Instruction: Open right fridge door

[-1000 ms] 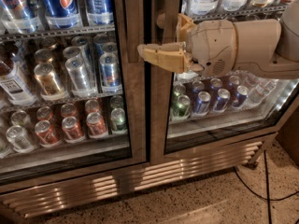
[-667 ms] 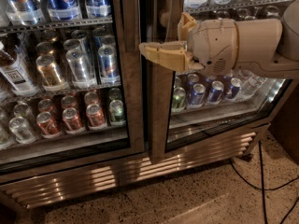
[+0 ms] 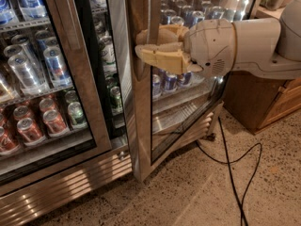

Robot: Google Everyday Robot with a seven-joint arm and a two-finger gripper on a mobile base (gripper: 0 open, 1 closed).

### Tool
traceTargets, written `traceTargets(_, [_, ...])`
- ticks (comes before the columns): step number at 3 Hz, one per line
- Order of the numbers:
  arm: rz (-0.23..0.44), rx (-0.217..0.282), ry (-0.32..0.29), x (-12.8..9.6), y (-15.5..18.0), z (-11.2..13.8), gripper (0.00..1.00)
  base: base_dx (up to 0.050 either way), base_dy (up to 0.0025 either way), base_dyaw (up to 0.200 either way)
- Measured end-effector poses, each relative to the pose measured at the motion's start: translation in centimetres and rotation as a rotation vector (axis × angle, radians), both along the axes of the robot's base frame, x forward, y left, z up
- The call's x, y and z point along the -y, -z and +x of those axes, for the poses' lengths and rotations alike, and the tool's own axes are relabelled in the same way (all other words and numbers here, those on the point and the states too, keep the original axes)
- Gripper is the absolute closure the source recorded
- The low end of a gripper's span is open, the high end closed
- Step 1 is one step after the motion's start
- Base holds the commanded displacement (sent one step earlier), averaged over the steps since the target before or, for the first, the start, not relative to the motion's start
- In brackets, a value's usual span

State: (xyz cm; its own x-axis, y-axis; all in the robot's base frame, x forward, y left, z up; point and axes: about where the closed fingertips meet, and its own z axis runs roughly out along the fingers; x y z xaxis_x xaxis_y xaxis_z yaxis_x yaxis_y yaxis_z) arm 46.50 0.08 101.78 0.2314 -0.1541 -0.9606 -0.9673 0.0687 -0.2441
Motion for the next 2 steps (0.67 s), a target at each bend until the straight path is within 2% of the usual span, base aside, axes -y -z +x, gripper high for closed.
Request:
traceTargets(1, [0.000, 0.000, 0.000, -0.01, 0.00, 0.00, 1.00, 0.000, -0.00007, -0.195])
traceTargets(2, [0.000, 0.000, 0.000, -0.01, 0.00, 0.00, 1.00, 0.000, 0.00000, 0.000])
